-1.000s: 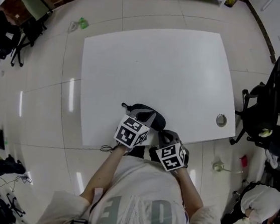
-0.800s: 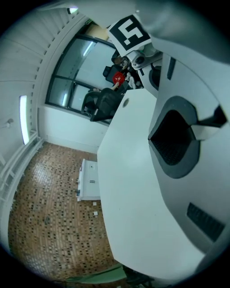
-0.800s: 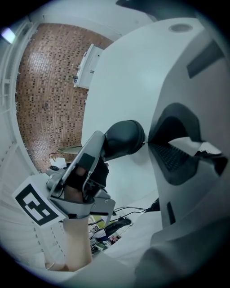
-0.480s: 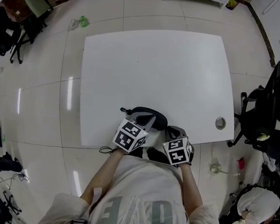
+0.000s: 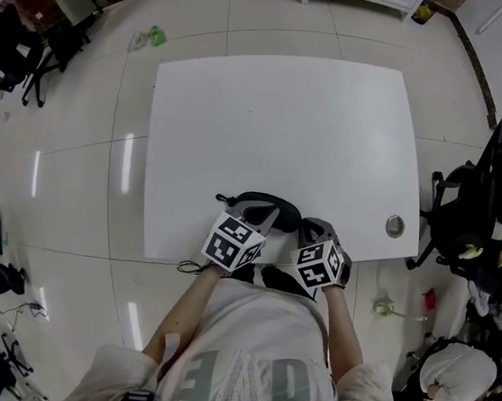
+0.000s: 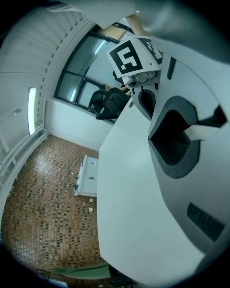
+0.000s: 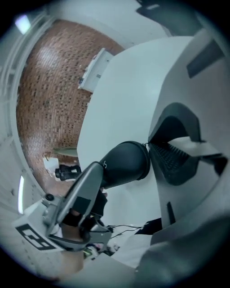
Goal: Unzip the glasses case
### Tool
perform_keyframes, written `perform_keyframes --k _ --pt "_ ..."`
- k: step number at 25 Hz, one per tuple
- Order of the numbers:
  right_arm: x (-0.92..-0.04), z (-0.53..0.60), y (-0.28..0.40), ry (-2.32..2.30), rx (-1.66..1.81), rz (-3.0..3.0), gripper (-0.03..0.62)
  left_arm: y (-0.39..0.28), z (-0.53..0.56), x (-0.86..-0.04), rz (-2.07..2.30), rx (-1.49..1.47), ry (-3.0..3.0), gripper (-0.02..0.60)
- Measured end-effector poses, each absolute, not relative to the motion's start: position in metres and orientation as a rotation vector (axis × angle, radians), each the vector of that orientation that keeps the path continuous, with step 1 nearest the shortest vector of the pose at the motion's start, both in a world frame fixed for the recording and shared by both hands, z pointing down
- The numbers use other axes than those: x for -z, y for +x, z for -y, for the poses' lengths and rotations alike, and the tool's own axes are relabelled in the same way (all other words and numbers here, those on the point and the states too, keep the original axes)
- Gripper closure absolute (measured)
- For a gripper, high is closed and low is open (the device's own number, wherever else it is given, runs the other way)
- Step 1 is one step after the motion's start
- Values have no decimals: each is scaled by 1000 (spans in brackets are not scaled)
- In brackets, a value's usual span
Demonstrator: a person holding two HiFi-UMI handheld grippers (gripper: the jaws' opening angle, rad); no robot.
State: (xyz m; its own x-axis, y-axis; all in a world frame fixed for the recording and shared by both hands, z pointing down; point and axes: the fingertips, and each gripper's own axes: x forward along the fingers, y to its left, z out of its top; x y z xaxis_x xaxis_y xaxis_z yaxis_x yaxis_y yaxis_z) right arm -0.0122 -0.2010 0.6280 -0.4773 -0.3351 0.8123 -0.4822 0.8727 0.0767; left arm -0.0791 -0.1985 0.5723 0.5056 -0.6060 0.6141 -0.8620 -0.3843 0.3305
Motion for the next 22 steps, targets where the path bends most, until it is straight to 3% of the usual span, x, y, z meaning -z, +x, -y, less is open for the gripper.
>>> perform_keyframes --k 7,14,22 --pt "-622 213 15 930 -335 2085 594 -85 199 -561 1321 -489 2086 583" --pt "-613 144 -52 533 -26 2209 594 -77 202 -535 1367 -526 2184 583" --pt "-621 145 -48 495 -88 2203 594 -56 210 -570 1265 -643 2139 583"
